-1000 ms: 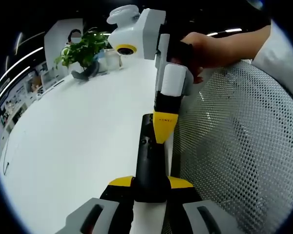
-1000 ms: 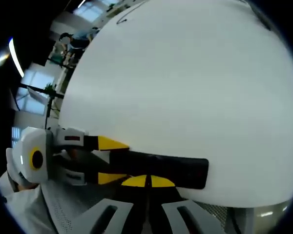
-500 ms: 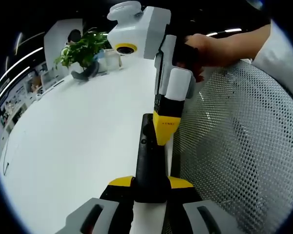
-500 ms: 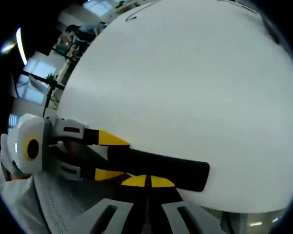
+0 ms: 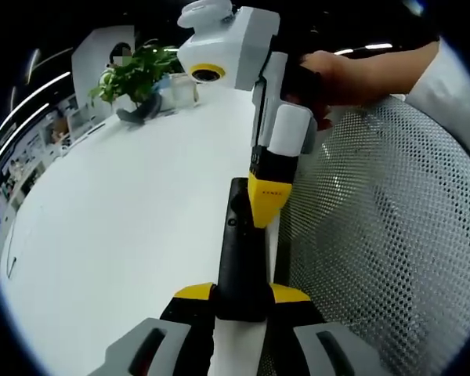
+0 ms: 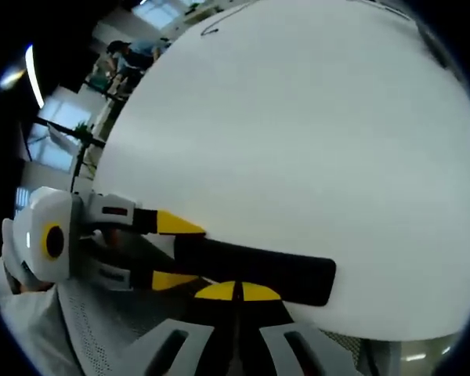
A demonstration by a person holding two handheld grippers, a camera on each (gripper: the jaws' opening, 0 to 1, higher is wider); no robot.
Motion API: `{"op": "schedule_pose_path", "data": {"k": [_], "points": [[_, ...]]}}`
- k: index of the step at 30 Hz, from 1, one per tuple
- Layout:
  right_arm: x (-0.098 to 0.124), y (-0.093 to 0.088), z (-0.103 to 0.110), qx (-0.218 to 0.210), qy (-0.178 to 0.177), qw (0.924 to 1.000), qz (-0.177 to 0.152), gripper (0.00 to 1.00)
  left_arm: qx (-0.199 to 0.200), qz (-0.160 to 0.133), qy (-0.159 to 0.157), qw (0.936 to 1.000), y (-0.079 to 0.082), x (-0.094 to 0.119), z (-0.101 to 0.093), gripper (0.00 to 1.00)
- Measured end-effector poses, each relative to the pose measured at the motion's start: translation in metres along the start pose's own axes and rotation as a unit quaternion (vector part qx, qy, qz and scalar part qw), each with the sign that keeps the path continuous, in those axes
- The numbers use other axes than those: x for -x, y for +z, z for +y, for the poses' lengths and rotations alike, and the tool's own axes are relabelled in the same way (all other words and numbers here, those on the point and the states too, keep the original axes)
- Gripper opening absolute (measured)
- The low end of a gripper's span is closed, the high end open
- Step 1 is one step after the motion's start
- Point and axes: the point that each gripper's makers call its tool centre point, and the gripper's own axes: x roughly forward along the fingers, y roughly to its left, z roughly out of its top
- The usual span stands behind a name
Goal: Press the specified remote control buttons in sequence, fully releasing each button before pressing the next.
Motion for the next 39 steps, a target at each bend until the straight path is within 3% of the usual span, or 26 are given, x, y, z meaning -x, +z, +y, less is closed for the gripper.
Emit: {"op": "schedule_pose_path", "data": {"k": [3,6,9,17,30,39], "points": [[0.0,0.0,0.001,-0.005,0.007,1.0,0.0,0.0,0.0,0.0,-0.001,1.0,0.0,0.0,0.0,0.25],[0.001,0.007,0.006,-0.004,0.027,0.9994,-0.02,0.0,-0.005,-0.003,-0.004,1.0,0.001,0.0,-0.001,0.25],[0.001,0.012,0.006,0.006,0.021,0.9992,-0.035,0.0,-0.006,-0.005,-0.006,0.9999,0.002,-0.002,-0.001,0.24],[-0.003,0.012,0.006,0.01,0.023,0.9992,-0.032,0.0,-0.01,-0.012,-0.008,0.9998,0.005,-0.004,-0.002,0.25],[-0.003,0.014,0.003,-0.028,0.038,0.998,-0.042,0.0,-0.01,-0.013,-0.009,0.9998,0.005,-0.005,-0.002,0.24],[-0.003,0.015,0.003,-0.029,0.042,0.9978,-0.043,0.0,-0.01,-0.013,-0.01,0.9998,0.006,-0.005,-0.001,0.25]]}}
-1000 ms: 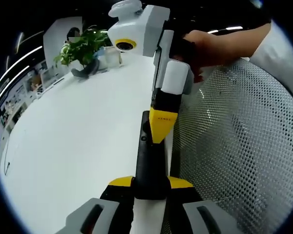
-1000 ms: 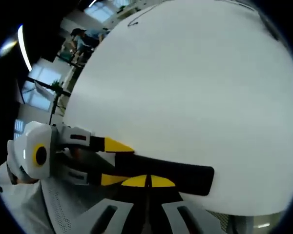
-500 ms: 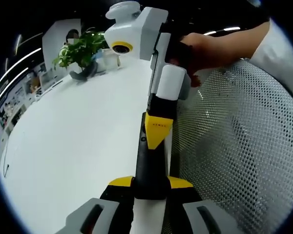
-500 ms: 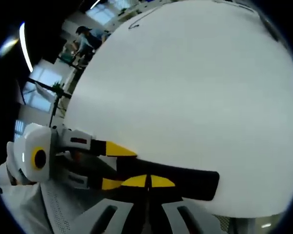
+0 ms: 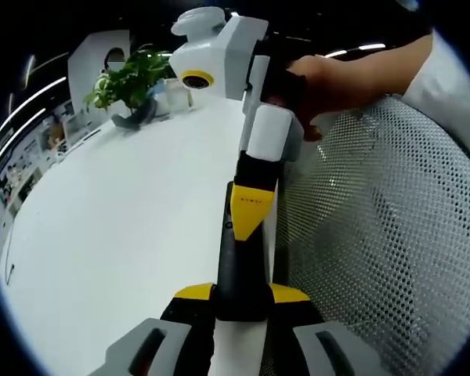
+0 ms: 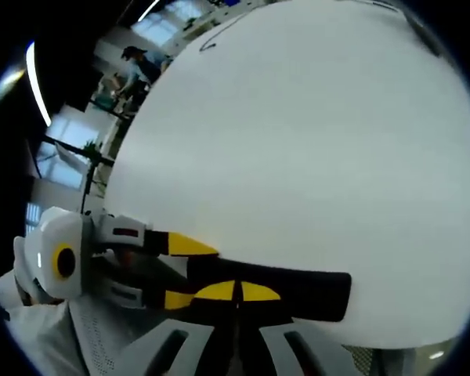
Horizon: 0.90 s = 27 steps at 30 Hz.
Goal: Press the specified remote control buttons in sequence, fully releasing each button before pressing the next.
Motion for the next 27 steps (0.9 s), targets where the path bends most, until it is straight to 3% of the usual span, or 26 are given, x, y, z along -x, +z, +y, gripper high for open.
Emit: {"op": "schedule_pose_path", "data": {"k": [4,7,13,19,27], "points": [[0.0,0.0,0.001,-0.012,0.007,0.9999,0.001,0.0,0.001,0.0,0.0,1.0,0.0,0.0,0.0,0.25],[0.0,-0.001,0.004,0.02,-0.006,0.9998,0.008,0.0,0.002,-0.001,0.001,1.0,0.0,0.0,0.0,0.25],[0.0,-0.001,0.003,0.014,-0.002,0.9999,0.006,0.0,0.002,-0.002,0.001,1.0,0.0,0.0,0.0,0.25],[-0.002,0.002,0.014,0.025,0.026,0.9994,-0.004,0.0,0.001,-0.002,0.001,1.0,0.0,0.0,0.0,0.25],[-0.008,-0.001,0.013,0.039,0.02,0.999,0.008,0.0,0.002,-0.002,0.001,1.0,0.0,0.001,0.0,0.25]]}}
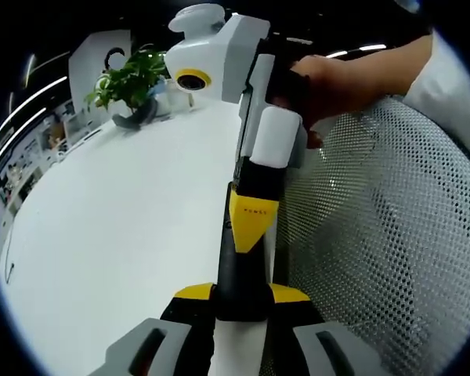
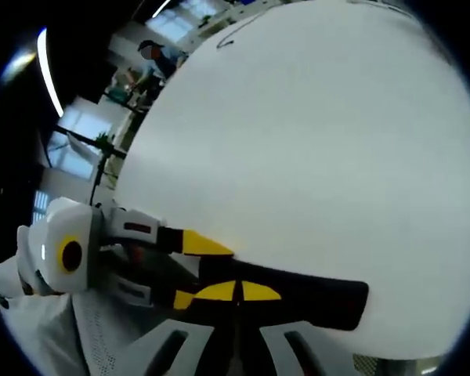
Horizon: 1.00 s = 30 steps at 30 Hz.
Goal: Press the specified remote control buttons in sequence, fully releasing each button before pressing the next.
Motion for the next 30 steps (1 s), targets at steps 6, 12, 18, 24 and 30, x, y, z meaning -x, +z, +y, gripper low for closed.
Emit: {"op": "schedule_pose_path", "data": {"k": [6,12,18,24,30], "points": [[0.0008,0.0006,0.0006,0.005,0.0,1.0,-0.003,0.0,0.0,-0.001,0.0,1.0,-0.0001,-0.0001,0.0003,0.25],[-0.0006,0.0019,0.0001,0.041,-0.024,0.9988,-0.011,0.0,0.0,-0.002,0.001,1.0,0.0004,-0.0004,0.0007,0.24],[-0.001,0.0041,-0.0039,-0.003,-0.024,0.9996,-0.017,0.0,-0.001,-0.004,0.001,1.0,0.0003,-0.0008,0.0006,0.24],[-0.0011,0.005,-0.0049,-0.051,-0.031,0.998,-0.02,0.0,-0.001,-0.004,0.002,1.0,0.0003,-0.0008,0.0006,0.24],[-0.0003,0.0044,-0.004,-0.079,-0.018,0.9965,-0.019,0.0,0.002,-0.002,0.003,1.0,0.0006,-0.0006,0.0006,0.24]]}}
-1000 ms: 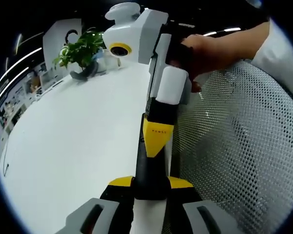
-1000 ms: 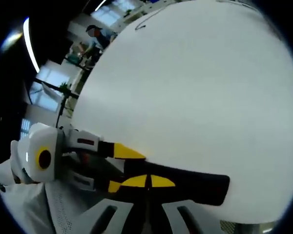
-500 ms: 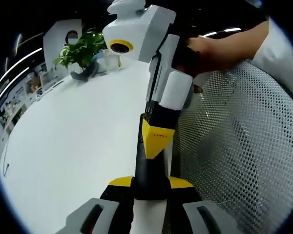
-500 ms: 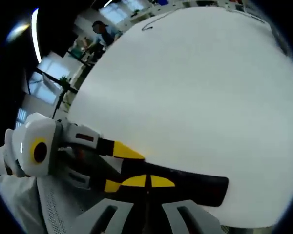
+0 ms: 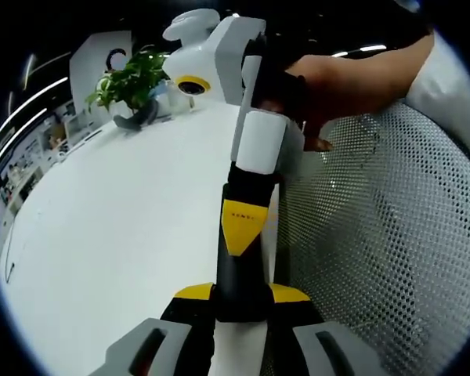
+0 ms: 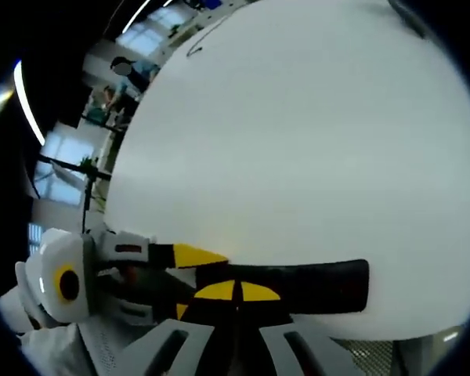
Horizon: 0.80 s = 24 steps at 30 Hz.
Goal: Press the specified remote control buttons in sequence, fully releasing each button before pressing the next.
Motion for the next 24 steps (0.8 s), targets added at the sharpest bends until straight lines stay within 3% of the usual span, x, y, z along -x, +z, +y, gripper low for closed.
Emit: {"op": "schedule_pose_path", "data": {"k": [4,24], "points": [[0.0016,-0.0008,0.0016,-0.011,0.007,0.9999,-0.008,0.0,0.003,0.003,0.003,1.0,-0.0004,0.0002,0.0002,0.24],[0.0002,-0.0014,0.0022,0.039,-0.023,0.999,0.0,0.0,0.016,0.017,0.011,0.9997,0.0011,-0.0018,0.0007,0.24]]}}
